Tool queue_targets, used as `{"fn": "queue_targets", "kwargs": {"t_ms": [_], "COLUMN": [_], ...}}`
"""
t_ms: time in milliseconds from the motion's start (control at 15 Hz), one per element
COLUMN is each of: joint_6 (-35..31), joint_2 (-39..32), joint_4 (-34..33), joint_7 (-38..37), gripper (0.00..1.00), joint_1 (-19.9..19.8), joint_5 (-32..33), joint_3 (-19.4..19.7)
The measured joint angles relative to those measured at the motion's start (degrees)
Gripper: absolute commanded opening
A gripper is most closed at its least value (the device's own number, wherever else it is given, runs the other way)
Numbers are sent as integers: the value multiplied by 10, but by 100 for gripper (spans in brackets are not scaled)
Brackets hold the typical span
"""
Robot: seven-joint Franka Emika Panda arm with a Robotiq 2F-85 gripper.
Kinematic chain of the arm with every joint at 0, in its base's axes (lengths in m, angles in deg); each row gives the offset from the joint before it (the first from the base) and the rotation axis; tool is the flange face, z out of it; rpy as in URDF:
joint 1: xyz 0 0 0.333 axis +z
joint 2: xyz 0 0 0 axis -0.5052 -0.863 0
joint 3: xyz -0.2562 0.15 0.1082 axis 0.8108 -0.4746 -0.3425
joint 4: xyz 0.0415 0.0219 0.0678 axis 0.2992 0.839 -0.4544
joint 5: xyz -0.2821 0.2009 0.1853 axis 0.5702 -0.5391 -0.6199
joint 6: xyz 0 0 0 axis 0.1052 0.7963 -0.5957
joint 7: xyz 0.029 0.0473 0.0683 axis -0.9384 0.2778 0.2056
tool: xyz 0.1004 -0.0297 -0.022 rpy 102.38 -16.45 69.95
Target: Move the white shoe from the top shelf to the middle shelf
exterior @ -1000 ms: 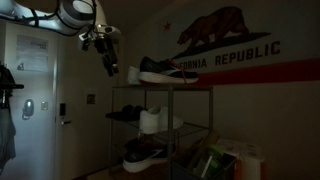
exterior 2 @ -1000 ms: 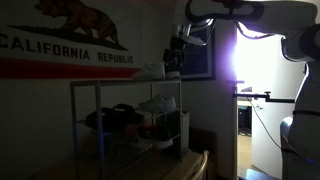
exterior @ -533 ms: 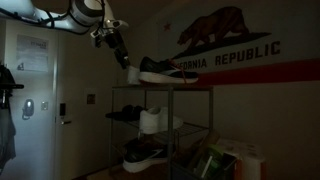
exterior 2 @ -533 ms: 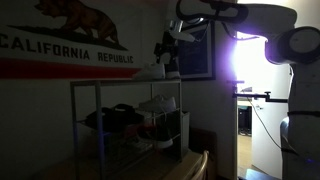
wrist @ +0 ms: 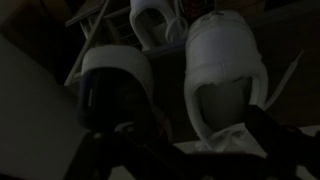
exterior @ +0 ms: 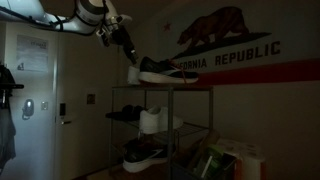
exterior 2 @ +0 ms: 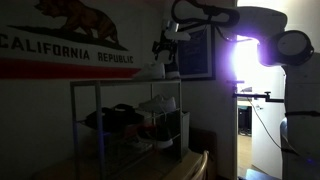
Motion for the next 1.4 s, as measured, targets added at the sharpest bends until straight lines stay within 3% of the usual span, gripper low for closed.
{"fn": "queue_targets", "kwargs": {"t_ms": [667,733,867,1333,1400], "joint_6": [7,10,19,44,44], "joint_2": [-36,-39,-43,-48,-48], "joint_4": [2,2,3,2,2], "joint_7": [-41,-41,-41,-41,-41], "gripper": [100,75,66,9,8], "joint_1": [3,3,3,4,4], "joint_5": [33,37,41,41,41], "joint_3": [0,0,0,1,1]}}
